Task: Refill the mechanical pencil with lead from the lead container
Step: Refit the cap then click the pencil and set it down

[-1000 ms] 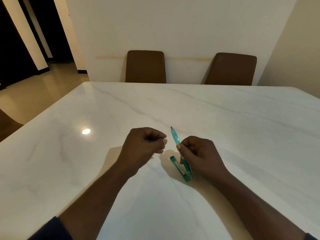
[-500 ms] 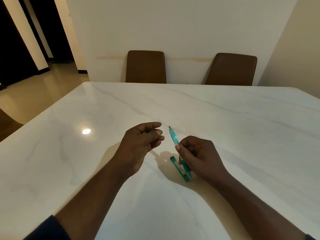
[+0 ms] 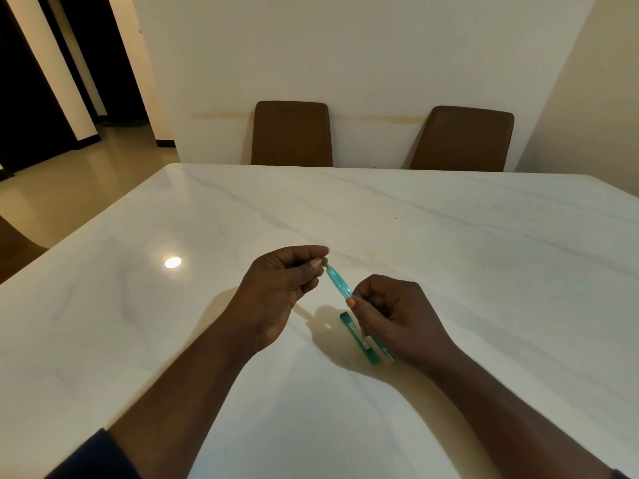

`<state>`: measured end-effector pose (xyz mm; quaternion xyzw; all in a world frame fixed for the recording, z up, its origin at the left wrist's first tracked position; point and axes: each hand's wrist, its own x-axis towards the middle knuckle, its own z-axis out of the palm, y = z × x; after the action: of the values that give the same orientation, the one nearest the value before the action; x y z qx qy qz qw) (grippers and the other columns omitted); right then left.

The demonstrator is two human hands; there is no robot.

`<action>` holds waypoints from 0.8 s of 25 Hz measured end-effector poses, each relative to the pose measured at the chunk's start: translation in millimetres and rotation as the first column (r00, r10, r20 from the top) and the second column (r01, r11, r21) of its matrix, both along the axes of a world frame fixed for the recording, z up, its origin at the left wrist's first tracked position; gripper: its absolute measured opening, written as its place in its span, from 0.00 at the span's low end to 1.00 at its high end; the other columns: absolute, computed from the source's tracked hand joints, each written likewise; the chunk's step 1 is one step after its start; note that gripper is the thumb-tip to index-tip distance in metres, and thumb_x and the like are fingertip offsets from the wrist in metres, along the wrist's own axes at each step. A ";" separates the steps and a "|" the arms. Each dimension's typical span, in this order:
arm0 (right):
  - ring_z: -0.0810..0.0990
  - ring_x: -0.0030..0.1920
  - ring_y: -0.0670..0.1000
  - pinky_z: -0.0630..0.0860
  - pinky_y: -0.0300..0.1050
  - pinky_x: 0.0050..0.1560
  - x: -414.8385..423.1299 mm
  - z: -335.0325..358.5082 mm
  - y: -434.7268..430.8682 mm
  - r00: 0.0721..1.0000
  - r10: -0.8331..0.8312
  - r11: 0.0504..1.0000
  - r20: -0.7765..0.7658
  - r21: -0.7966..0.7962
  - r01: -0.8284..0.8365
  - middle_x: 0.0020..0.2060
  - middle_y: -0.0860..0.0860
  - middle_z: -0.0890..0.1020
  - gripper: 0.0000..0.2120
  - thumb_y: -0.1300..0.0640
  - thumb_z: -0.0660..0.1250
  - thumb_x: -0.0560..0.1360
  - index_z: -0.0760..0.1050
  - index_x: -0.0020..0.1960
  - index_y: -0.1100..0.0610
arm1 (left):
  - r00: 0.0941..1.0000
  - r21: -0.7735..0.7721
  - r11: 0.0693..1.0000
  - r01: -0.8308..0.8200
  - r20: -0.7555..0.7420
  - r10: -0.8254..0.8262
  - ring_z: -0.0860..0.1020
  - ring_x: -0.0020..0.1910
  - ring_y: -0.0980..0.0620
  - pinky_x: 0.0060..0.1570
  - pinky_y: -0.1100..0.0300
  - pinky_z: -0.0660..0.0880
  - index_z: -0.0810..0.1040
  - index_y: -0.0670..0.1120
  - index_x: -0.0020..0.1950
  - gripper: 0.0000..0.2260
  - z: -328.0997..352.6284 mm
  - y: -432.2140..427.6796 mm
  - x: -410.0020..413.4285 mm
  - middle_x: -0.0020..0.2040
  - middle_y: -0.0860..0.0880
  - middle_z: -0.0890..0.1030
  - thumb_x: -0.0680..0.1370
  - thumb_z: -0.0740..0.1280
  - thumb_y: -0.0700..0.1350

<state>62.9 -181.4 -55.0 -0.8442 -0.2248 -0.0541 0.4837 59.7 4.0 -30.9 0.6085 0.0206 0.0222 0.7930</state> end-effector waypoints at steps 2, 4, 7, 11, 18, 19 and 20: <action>0.73 0.24 0.43 0.68 0.36 0.29 -0.3 0.7 0.1 1.000 0.004 1.000 0.001 -0.001 -0.004 0.24 0.47 0.80 0.08 0.53 0.68 0.76 0.79 0.38 0.51 | 1.000 0.010 1.000 0.007 0.000 -0.007 0.81 0.42 0.56 0.46 0.64 0.78 0.83 0.47 0.48 0.11 -0.7 -0.2 0.3 0.39 0.53 0.86 0.77 0.65 0.34; 0.74 0.25 0.44 0.69 0.37 0.29 -0.3 0.4 0.2 1.000 0.003 1.000 0.002 -0.002 -0.003 0.24 0.46 0.79 0.08 0.53 0.69 0.76 0.78 0.37 0.50 | 1.000 0.043 0.999 0.003 0.005 -0.003 0.81 0.43 0.55 0.48 0.63 0.77 0.84 0.49 0.47 0.11 -1.0 0.6 0.5 0.40 0.52 0.86 0.77 0.65 0.34; 0.72 0.24 0.43 0.66 0.35 0.28 0.4 -0.4 -0.3 1.000 0.006 1.000 -0.006 0.001 -0.006 0.23 0.45 0.77 0.09 0.54 0.69 0.75 0.78 0.37 0.49 | 1.000 0.154 0.988 -0.009 0.027 0.005 0.79 0.42 0.53 0.48 0.59 0.76 0.85 0.50 0.48 0.11 -1.4 4.2 0.7 0.41 0.49 0.85 0.77 0.66 0.35; 0.67 0.23 0.43 0.63 0.31 0.27 0.1 0.0 -1.4 0.999 0.031 1.000 -0.025 0.004 -0.030 0.21 0.43 0.74 0.09 0.56 0.69 0.75 0.78 0.36 0.54 | 0.997 0.313 0.950 -0.011 0.080 -0.015 0.76 0.35 0.54 0.40 0.60 0.76 0.85 0.48 0.52 0.09 0.1 9.6 0.1 0.38 0.50 0.83 0.76 0.68 0.38; 0.71 0.25 0.43 0.65 0.32 0.27 -1.1 1.8 -1.2 0.999 0.043 0.999 -0.032 -0.031 -0.044 0.28 0.55 0.82 0.08 0.54 0.69 0.75 0.80 0.39 0.56 | 0.997 0.358 0.934 -0.001 0.076 -0.027 0.80 0.32 0.54 0.35 0.61 0.79 0.83 0.44 0.49 0.06 0.9 11.5 0.3 0.36 0.46 0.83 0.74 0.71 0.36; 0.71 0.25 0.43 0.64 0.32 0.26 -1.3 1.9 -1.0 0.999 0.039 0.999 -0.029 -0.027 -0.039 0.28 0.54 0.82 0.08 0.54 0.69 0.75 0.80 0.39 0.56 | 0.997 0.345 0.939 0.001 0.068 -0.026 0.80 0.32 0.54 0.35 0.62 0.79 0.83 0.43 0.48 0.06 1.1 12.3 0.7 0.35 0.46 0.83 0.73 0.71 0.36; 0.70 0.24 0.43 0.64 0.32 0.26 -1.5 2.1 -1.1 0.999 0.035 0.999 -0.024 -0.022 -0.035 0.27 0.54 0.81 0.08 0.54 0.69 0.75 0.81 0.40 0.56 | 0.998 0.324 0.946 0.003 0.062 -0.024 0.80 0.32 0.53 0.34 0.63 0.79 0.83 0.42 0.47 0.05 1.6 13.1 1.0 0.34 0.47 0.84 0.73 0.72 0.36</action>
<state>61.4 -182.5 -52.9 -0.8461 -0.2344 -0.0330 0.4776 60.7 17.1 -29.4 0.7295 -0.0132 0.0397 0.6827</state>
